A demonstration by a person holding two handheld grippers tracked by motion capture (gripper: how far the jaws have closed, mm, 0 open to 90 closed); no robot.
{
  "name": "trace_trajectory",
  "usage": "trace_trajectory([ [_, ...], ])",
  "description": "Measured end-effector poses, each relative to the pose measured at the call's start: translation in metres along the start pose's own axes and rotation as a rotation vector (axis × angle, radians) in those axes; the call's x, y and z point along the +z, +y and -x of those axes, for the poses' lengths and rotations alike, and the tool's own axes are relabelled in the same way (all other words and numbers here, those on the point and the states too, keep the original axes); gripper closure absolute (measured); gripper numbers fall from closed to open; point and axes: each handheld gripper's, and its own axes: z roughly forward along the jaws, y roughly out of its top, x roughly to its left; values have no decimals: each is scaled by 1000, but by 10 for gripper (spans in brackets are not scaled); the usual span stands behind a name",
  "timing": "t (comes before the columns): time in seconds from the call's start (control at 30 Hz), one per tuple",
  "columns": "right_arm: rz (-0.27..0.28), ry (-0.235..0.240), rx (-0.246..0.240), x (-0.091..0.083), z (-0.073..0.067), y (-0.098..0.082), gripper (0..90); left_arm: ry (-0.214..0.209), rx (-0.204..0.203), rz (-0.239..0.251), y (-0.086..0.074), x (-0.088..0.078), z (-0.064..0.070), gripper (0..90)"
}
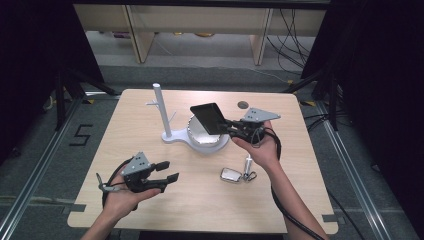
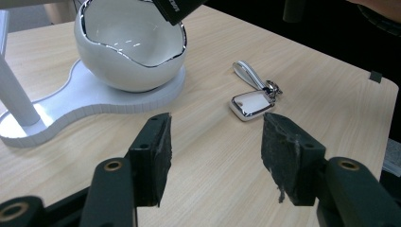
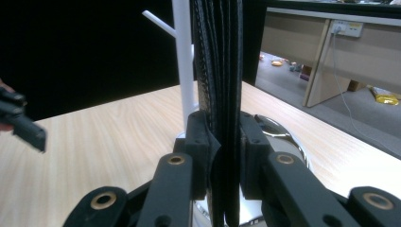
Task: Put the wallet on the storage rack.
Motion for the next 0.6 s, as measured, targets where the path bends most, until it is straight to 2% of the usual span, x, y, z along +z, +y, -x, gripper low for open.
trace_trajectory([
  [0.03,0,0,0,0,0,0,787,3,-8,1,-1,0,0,432],
  [0.07,-18,5,27,2,-1,0,787,5,-10,0,-2,-1,-1,432],
  [0.2,-5,7,2,10,2,-1,786,13,-27,3,-6,-3,-2,432],
  [0.23,-1,-9,14,11,2,-2,786,15,-26,2,-7,-3,-3,432],
  [0.27,-15,6,28,12,1,-2,786,14,-32,5,-8,-3,-3,432],
  [0.37,-19,5,23,16,3,-4,786,9,-39,6,-11,-3,-4,431],
  [0.43,-25,-3,23,18,3,-5,785,21,-45,-1,-12,-4,-4,431],
  [0.47,-18,-8,25,20,3,-6,785,11,-45,-2,-14,-3,-5,431],
  [0.5,-33,0,40,21,3,-7,785,13,-48,-4,-14,-3,-5,431],
  [0.57,-32,-16,39,25,3,-9,785,16,-48,-9,-14,-3,-5,430],
  [0.6,-44,-5,38,26,4,-10,785,16,-48,-9,-14,-3,-5,431],
])
